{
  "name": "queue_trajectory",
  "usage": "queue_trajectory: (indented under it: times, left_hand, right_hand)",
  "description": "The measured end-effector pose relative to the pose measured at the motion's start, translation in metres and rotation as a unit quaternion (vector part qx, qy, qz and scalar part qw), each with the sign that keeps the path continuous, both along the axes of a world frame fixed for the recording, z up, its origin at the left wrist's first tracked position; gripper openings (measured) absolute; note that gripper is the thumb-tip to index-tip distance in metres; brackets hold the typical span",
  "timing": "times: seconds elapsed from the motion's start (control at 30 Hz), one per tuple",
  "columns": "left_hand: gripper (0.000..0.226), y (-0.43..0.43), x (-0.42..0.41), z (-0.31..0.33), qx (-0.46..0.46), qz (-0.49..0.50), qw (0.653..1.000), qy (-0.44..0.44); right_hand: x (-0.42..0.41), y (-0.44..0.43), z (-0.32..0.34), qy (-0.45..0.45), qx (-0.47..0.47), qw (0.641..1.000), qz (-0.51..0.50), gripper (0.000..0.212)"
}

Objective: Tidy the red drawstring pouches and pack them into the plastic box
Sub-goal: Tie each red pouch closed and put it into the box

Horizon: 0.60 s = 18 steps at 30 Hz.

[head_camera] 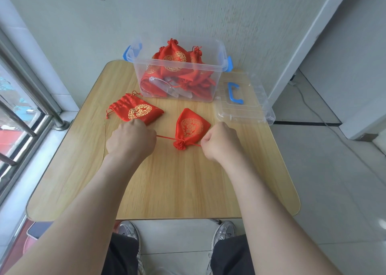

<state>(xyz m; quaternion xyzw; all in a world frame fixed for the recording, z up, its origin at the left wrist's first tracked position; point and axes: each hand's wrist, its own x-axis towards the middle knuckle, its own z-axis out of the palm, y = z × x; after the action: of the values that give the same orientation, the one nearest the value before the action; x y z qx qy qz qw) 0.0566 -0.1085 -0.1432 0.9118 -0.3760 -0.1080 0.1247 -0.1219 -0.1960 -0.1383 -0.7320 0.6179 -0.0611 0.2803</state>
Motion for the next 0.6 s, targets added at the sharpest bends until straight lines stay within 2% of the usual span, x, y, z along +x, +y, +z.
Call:
queue_trajectory:
  times: [0.13, 0.2, 0.27, 0.3, 0.37, 0.4, 0.47, 0.6]
  left_hand:
    - [0.024, -0.001, -0.001, -0.001, 0.034, -0.023, 0.999, -0.019]
    - [0.013, -0.001, -0.003, -0.001, 0.017, -0.064, 0.997, -0.036]
    - [0.027, -0.002, -0.006, -0.001, -0.002, -0.115, 0.993, -0.032]
    - [0.031, -0.002, -0.008, 0.0, -0.005, -0.133, 0.991, -0.02]
    - [0.029, -0.002, -0.011, 0.001, -0.003, -0.165, 0.986, -0.003]
    - [0.027, -0.002, -0.011, -0.001, 0.002, -0.187, 0.982, 0.008]
    - [0.029, -0.002, -0.012, -0.004, 0.011, -0.222, 0.975, 0.025]
    - [0.013, -0.003, -0.007, -0.006, -0.03, -0.251, 0.968, 0.01]
  right_hand:
    - [0.0, 0.005, 0.0, 0.023, 0.018, 0.999, 0.044, 0.021]
    - [0.0, 0.006, 0.002, 0.014, 0.034, 0.998, 0.058, 0.017]
    - [0.001, 0.007, 0.004, 0.006, 0.046, 0.997, 0.061, 0.018]
    - [0.003, 0.009, 0.005, 0.007, 0.048, 0.997, 0.061, 0.025]
    - [0.004, 0.012, 0.009, 0.01, 0.047, 0.997, 0.063, 0.041]
    - [0.005, 0.013, 0.008, 0.007, 0.046, 0.997, 0.067, 0.042]
    - [0.006, 0.016, 0.008, 0.014, 0.03, 0.996, 0.082, 0.028]
    - [0.007, 0.013, 0.003, 0.037, -0.019, 0.992, 0.116, 0.008]
